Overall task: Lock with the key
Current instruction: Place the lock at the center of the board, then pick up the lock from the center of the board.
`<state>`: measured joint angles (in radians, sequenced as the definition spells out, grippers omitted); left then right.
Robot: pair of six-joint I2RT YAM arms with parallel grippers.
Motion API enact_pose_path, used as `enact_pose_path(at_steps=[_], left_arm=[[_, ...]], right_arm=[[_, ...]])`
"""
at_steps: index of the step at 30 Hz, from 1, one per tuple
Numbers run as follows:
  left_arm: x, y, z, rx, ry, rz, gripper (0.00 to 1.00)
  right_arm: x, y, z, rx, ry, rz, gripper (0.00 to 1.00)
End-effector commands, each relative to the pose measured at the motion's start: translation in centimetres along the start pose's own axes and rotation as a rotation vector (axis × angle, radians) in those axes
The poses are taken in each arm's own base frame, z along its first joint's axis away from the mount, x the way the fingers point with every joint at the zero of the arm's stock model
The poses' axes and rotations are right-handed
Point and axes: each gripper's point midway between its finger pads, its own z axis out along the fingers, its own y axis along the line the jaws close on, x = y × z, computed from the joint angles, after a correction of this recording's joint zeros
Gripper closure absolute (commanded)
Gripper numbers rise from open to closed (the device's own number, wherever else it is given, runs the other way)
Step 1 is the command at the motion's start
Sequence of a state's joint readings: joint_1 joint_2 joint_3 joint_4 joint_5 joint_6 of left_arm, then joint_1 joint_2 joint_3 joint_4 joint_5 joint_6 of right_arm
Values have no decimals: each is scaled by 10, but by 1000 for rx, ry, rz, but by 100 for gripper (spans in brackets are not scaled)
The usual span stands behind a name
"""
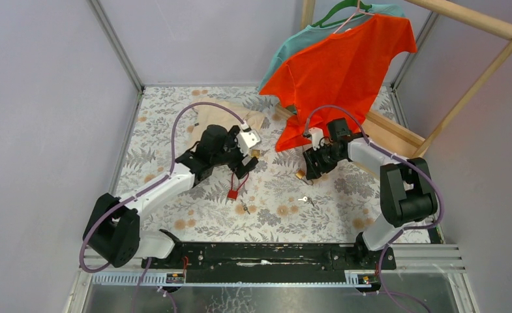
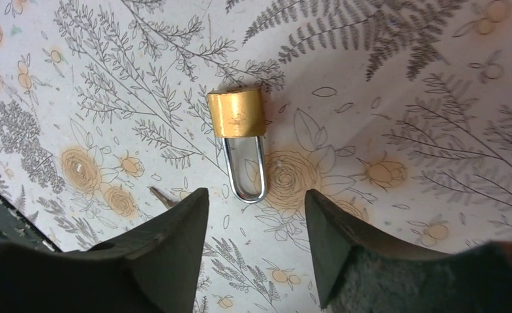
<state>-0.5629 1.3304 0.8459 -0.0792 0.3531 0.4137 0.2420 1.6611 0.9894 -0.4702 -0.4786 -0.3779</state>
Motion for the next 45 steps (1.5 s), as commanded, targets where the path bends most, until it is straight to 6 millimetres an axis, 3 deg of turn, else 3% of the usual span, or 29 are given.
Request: enact_pose_path(at_steps=[1, 11, 19, 23, 31, 45], left_arm=[[-4, 25, 1, -80, -7, -65, 0], [31, 26, 53, 107, 171, -171, 4], [57, 45, 96, 122, 247, -236, 12], [65, 55, 109, 112, 263, -251, 12], [79, 56, 113, 120, 299, -265, 16], [104, 27, 93, 174, 406, -358, 32]], right_arm=[[-24, -4, -24, 81, -103, -81, 34], [-32, -2, -34, 104, -153, -119, 33], [-34, 0, -37, 94, -165, -130, 34], [-34, 1, -38, 94, -167, -137, 35], [-33, 0, -36, 91, -159, -138, 36], [-34, 1, -38, 91, -163, -142, 37]])
